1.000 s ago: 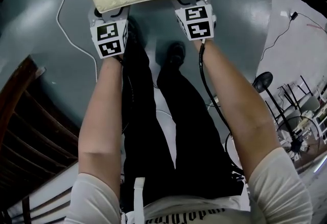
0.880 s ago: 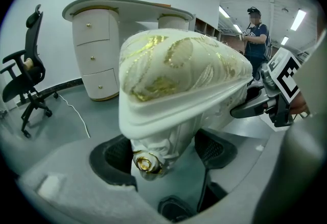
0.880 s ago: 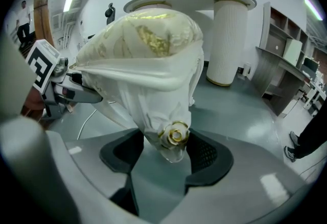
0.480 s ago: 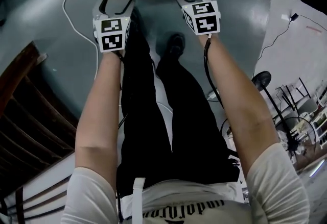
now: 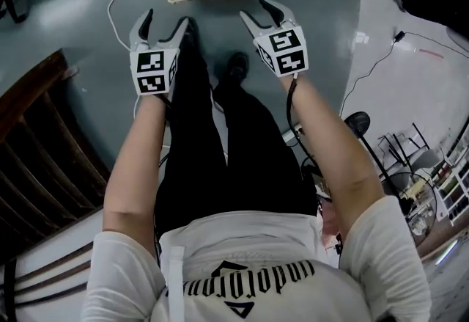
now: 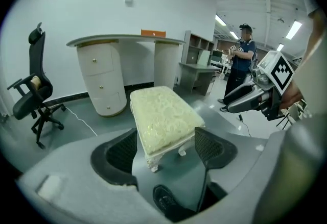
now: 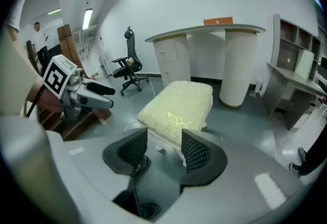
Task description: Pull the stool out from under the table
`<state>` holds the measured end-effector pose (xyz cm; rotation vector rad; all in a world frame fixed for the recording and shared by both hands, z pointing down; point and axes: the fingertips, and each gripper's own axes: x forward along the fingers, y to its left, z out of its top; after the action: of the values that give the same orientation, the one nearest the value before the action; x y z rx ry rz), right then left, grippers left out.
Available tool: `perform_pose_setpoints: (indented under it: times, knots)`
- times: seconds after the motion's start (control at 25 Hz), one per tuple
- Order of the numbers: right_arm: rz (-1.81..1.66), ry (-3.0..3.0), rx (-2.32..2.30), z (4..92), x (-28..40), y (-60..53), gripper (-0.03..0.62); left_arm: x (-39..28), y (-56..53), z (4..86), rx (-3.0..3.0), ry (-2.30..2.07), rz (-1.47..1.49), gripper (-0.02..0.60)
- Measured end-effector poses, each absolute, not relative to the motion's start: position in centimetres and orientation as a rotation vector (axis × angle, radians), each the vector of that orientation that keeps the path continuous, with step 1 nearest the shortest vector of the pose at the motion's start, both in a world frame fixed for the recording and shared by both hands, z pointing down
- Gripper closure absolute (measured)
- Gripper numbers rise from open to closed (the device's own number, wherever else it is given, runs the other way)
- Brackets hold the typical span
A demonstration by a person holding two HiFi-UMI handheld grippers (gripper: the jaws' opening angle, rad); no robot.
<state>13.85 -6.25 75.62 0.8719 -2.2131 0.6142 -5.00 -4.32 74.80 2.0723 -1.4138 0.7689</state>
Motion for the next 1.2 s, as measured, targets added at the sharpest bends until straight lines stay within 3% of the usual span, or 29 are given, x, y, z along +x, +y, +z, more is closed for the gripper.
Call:
perform_pose_setpoints:
  times: [0.12,0.32,0.48,0.68,1.2]
  knots:
    - [0.520,-2.292,0.845,67.6,13.7,-5.9,0.420,-4.5,-4.8,67.0,2.141,-1.432,0.701,0.242]
    - [0.443,-2.374,0.842,57.1,15.0,-6.4,0.555,-3.9,-5.9,55.7,2.250,-1.442,0.593,0.392]
    - [0.386,-2.424,0.864,50.6,16.4,-5.9,0.586,-2.6,-5.2,48.4,2.321,-1.476,0.544,0.492]
    - [0.329,-2.487,0.891,41.1,16.9,-5.5,0.591,-1.1,-4.0,40.1,2.345,-1.498,0.473,0.563]
    - [0.137,-2.722,0.841,19.9,14.7,-3.8,0.592,-1.0,-1.6,20.0,2.482,-1.458,0.303,0.575]
